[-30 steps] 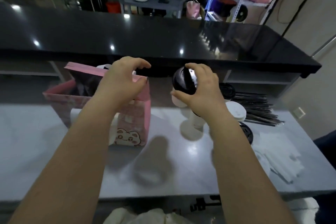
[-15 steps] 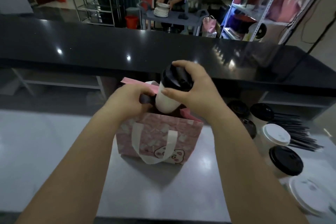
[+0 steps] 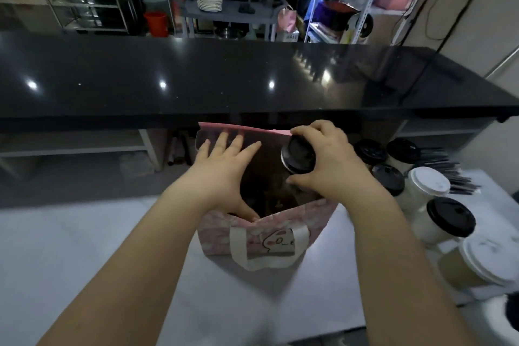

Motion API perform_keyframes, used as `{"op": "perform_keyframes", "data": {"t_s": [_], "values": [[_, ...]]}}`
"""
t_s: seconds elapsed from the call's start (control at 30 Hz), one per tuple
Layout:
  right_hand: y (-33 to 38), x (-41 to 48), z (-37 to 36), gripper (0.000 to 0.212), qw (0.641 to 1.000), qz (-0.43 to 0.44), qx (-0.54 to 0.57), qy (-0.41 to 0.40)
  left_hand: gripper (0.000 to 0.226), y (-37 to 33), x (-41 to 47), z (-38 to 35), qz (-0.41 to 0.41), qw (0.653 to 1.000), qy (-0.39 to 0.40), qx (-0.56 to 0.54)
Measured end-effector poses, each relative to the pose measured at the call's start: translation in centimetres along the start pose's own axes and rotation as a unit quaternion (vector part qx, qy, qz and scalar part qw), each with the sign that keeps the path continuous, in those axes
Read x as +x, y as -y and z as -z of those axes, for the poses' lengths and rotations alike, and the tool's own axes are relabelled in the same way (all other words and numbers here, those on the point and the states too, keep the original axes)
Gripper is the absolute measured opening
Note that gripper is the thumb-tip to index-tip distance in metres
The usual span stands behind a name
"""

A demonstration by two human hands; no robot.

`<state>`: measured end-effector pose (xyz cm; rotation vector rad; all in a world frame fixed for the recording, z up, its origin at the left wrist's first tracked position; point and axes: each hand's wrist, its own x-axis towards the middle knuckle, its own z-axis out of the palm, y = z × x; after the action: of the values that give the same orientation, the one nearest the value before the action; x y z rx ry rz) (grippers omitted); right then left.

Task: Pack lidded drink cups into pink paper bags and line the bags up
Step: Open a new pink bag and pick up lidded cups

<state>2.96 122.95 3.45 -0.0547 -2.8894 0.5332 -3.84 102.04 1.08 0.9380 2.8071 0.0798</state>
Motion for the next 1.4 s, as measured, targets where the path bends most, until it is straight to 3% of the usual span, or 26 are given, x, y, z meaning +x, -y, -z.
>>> {"op": "perform_keyframes", "data": {"t_s": [0.13, 0.27, 0.37, 0.53, 0.63, 1.4], "values": [[2.6, -0.6, -1.8, 0.090, 0.991, 0.020, -0.047, 0.122, 0.145, 0.0, 0.2, -0.4, -0.010, 1.000, -0.006, -0.003], [1.1, -0.2, -2.8, 0.080, 0.956, -0.095, -0.164, 0.224, 0.152, -0.3, 0.1, -0.9, -0.026, 1.000, -0.009, 0.015], [0.2, 1.2, -4.0, 0.071, 0.958, -0.128, -0.162, 0.197, 0.154, -0.5, -0.3, -1.3, -0.043, 0.999, -0.020, 0.022], [-0.4, 2.2, -6.5, 0.096, 0.975, -0.133, -0.052, 0.173, 0.148, -0.7, -0.8, -1.6, -0.051, 0.997, -0.033, 0.038], [-1.0, 1.6, -7.3, 0.098, 0.977, -0.132, -0.008, 0.167, 0.144, -1.0, -1.1, -1.6, -0.051, 0.997, -0.046, 0.042], [-1.2, 0.5, -9.5, 0.093, 0.949, -0.123, -0.084, 0.277, 0.144, 0.0, -1.5, -3.0, -0.016, 0.996, -0.086, 0.035]]}}
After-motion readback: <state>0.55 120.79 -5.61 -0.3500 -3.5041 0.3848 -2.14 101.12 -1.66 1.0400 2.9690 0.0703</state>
